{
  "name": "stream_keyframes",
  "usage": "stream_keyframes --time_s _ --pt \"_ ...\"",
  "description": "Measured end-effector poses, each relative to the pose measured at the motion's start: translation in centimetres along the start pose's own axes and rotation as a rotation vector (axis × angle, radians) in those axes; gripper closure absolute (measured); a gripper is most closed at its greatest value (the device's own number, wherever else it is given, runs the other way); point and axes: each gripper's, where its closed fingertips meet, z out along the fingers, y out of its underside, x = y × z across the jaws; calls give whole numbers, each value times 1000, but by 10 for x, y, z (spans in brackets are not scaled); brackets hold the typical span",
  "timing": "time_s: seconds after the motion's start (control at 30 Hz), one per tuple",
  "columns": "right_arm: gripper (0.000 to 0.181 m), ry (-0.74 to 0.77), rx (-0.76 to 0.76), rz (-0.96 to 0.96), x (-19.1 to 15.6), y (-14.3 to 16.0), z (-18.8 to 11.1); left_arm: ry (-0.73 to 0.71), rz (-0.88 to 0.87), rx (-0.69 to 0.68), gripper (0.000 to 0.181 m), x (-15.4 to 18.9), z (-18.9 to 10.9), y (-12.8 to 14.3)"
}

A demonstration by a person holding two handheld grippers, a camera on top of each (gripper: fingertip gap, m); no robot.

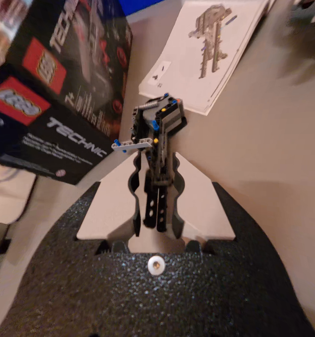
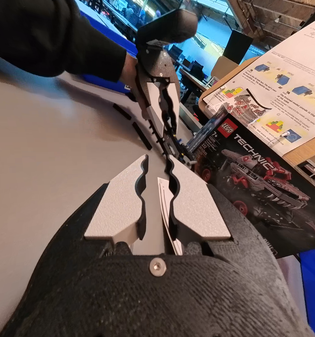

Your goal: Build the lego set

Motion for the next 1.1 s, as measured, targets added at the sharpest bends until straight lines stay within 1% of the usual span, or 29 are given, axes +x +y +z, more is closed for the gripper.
stream_keyframes --time_s 0.1,0.13,0.17,0.23,0.3,0.33,0.37,0.4,0.43,0.47,0.53,0.57,0.6,0.67,0.73,0.77,0.83,0.9,0.93,1.0,1.1 --pt "164 5 -29 2 1 5 1 -27 -62 -2 153 -4 2 14" --pt "163 9 -34 5 2 6 1 -47 -82 -2 150 -5 2 16" --pt "163 17 -38 7 4 6 1 -66 -101 2 146 -6 1 16" --pt "161 38 -59 9 7 10 0 -115 -123 22 132 -6 -5 12" --pt "160 47 -152 9 13 25 -5 -172 -122 24 124 -4 -16 6" --pt "159 28 -267 -22 17 38 -14 -235 -121 18 122 -7 -26 3" --pt "158 48 -400 -54 29 53 -29 -313 -124 18 120 -12 -37 0" --pt "158 117 -490 -62 47 63 -47 -421 -133 17 121 -19 -51 -1" --pt "158 170 -527 -25 61 69 -63 -547 -140 29 120 -28 -67 -4" --pt "159 185 -533 45 68 74 -76 -680 -145 82 121 -35 -85 -10" --pt "159 225 -515 153 80 86 -96 -930 -154 267 132 -41 -120 -25" --pt "159 240 -509 177 84 94 -104 -1011 -147 325 138 -39 -132 -29" --pt "159 226 -518 189 82 103 -109 -1071 -128 335 142 -38 -139 -30" --pt "159 183 -592 207 74 121 -118 -1157 -25 236 144 -38 -143 -28" --pt "153 147 -702 188 66 130 -123 -1194 91 166 149 -35 -138 -32" --pt "153 141 -710 170 64 126 -119 -1193 135 156 151 -32 -132 -37" --pt "155 161 -676 186 64 117 -102 -1162 204 128 155 -26 -117 -43" --pt "157 158 -721 166 61 120 -92 -1126 234 70 156 -23 -101 -42" --pt "159 145 -754 117 57 123 -88 -1104 248 51 156 -22 -93 -41" --pt "169 115 -812 15 50 128 -81 -1070 248 56 159 -18 -83 -42" --pt "181 83 -887 -10 39 130 -75 -1029 224 104 163 -13 -74 -46"
